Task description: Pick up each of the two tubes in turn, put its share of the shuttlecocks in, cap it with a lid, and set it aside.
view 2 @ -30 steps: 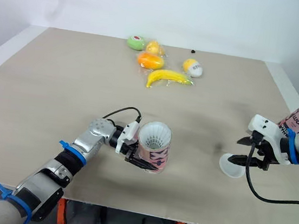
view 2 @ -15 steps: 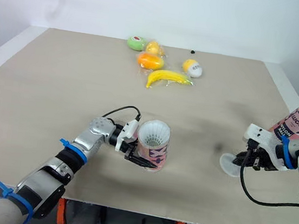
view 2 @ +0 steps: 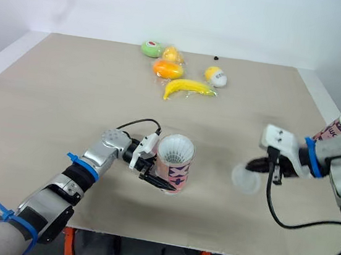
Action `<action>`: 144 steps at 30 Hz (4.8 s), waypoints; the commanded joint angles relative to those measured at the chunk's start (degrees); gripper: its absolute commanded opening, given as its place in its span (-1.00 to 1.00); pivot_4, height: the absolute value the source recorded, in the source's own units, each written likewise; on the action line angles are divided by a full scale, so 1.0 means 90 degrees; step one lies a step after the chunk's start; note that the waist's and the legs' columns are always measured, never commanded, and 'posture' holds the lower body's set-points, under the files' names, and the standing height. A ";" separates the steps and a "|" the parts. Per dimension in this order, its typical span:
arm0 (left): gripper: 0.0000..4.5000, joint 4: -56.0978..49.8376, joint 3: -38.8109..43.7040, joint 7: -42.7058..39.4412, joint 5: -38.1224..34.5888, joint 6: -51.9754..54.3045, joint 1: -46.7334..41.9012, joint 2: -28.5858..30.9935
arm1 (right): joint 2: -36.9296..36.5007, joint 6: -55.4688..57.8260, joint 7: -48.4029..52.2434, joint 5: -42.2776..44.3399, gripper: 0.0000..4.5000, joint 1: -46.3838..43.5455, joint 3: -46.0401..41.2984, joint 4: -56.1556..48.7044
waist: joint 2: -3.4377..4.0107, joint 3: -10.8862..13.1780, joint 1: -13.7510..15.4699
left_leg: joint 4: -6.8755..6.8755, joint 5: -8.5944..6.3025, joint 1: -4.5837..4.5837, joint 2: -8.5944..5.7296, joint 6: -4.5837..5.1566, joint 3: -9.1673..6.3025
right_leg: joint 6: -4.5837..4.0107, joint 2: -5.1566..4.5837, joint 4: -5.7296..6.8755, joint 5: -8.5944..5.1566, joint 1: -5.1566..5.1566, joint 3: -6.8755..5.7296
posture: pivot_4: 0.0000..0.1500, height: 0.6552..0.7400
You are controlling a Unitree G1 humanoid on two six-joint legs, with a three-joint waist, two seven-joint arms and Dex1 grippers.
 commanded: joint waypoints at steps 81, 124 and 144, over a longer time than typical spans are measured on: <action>0.31 0.0458 -0.0108 -0.0395 0.0476 0.0424 -0.0261 0.0308 | 0.1068 -0.1192 0.0717 -0.0104 -0.59 -0.3409 0.3185 -0.1688 | -0.0062 -0.0013 -0.0007 | -0.0021 -0.0007 0.0001 0.0030 -0.0011 -0.0012 | -0.0082 0.0024 0.0017 -0.0009 -0.0016 -0.0019 | 1.00 -0.14; 0.31 0.0284 -0.0094 -0.0371 0.0500 0.0462 -0.0162 0.0287 | 0.1755 -0.0450 0.0708 -0.0180 -0.96 -0.2247 0.3286 -0.1402 | -0.0069 -0.0039 -0.0021 | -0.0028 -0.0011 0.0053 0.0057 -0.0016 -0.0002 | -0.0082 0.0043 0.0017 -0.0005 -0.0009 -0.0014 | 1.00 -0.14; 0.31 0.0046 0.0211 -0.0104 0.0292 0.0036 -0.0066 0.0164 | 0.0901 0.1834 -0.0778 0.2516 0.85 -0.0382 -0.1580 -0.2653 | -0.0109 -0.0102 0.0080 | -0.0063 -0.0033 0.0027 0.0037 -0.0031 -0.0013 | -0.0110 0.0041 0.0009 -0.0035 -0.0013 -0.0002 | 1.00 -0.14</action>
